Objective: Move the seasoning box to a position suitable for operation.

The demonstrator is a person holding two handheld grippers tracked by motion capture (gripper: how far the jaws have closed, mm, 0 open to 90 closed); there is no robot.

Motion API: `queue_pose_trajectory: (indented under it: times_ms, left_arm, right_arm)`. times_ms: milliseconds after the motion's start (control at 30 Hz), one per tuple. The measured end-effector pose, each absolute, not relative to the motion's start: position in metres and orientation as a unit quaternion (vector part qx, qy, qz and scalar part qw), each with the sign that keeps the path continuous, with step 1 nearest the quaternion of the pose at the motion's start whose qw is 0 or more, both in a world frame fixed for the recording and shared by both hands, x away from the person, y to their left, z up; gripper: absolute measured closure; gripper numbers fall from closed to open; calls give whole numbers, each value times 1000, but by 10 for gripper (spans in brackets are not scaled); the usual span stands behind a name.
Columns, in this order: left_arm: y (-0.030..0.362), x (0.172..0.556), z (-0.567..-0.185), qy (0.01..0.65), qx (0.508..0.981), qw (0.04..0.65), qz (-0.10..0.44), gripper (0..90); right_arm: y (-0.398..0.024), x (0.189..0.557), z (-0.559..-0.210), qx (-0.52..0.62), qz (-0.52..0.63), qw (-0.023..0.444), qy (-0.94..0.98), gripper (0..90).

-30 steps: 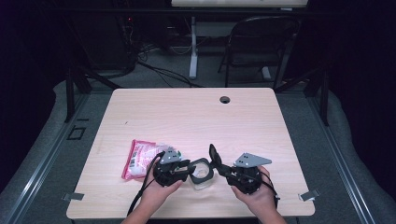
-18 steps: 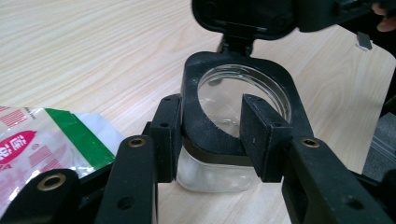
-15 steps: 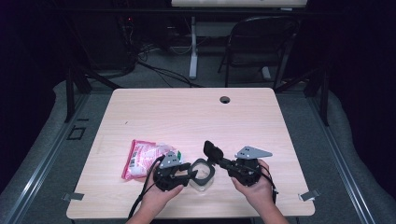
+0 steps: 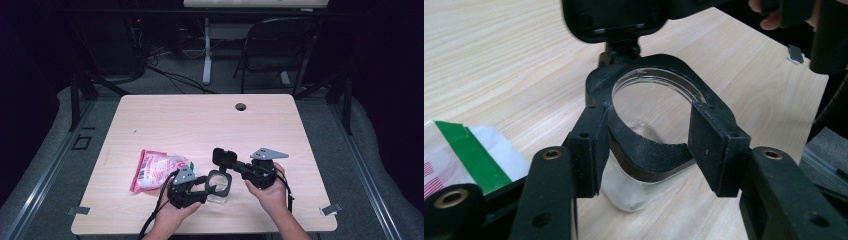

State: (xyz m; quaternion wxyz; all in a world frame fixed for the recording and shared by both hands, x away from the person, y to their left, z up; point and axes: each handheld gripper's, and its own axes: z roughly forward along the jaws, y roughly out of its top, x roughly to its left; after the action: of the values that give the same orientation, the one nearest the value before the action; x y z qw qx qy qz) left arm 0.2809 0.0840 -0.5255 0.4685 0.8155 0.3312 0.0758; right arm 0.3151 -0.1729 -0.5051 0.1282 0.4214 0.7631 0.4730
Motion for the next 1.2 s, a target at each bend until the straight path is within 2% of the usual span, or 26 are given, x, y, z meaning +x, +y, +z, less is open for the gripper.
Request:
queue_pose_trajectory:
  times_ms: [367, 667, 1000, 1200]
  left_arm:
    - [94, 277, -518, 322, 813, 477, 83, 493]
    - [130, 279, -509, 351, 799, 468, 136, 502]
    - [163, 275, -504, 368, 796, 446, 179, 497]
    - [171, 277, -516, 365, 807, 423, 192, 457]
  right_arm:
    - [-170, 318, -505, 419, 473, 131, 764, 833]
    - [-169, 323, -505, 418, 475, 132, 763, 820]
    - [-178, 315, -502, 412, 478, 137, 763, 702]
    - [-183, 309, -504, 412, 485, 140, 759, 635]
